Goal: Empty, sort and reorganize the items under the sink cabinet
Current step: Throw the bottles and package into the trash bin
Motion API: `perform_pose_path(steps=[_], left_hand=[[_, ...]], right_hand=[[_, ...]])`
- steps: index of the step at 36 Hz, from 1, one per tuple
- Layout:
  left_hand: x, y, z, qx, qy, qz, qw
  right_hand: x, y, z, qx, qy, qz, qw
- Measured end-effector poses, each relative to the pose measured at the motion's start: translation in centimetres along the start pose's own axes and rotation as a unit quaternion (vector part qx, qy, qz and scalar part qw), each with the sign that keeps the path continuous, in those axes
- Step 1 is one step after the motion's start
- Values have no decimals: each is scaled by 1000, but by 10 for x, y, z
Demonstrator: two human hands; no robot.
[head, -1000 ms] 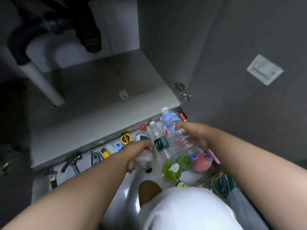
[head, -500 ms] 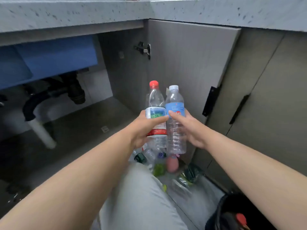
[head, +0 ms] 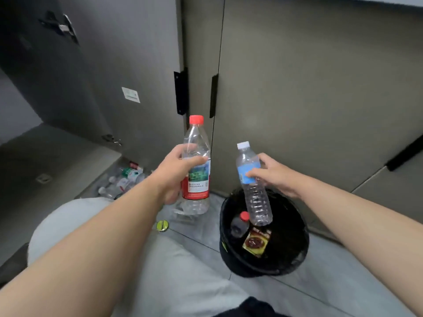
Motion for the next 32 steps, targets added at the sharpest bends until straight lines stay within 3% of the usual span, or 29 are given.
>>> perform_pose_path(steps=[6,12,15,25,32], left_hand=[[-7,-3,6,21,-3,40,999],[-8,-14,6,26,4,43,999],[-18,-2,20,17,-12,73,997],[-20,1,13,0,-28,98,995],[-22,1,13,-11,-28,103,994]], right_hand=[[53,-19,-20,27,72,-90,993],[91,7,-22,66,107,-136,983],[129,18,-19,46,129,-189,972],[162,60,-34,-51,65,-240,967],[161,80,-24,-66,7,-279,958]])
Point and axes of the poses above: each hand's wrist, its own z-axis towards the middle knuckle, its own y-axis out of the palm, x = y × z, the point moved 6 cm from there along z, towards the middle knuckle, and after that the axes turned 7 degrees about -y, right-handed, at the moved point
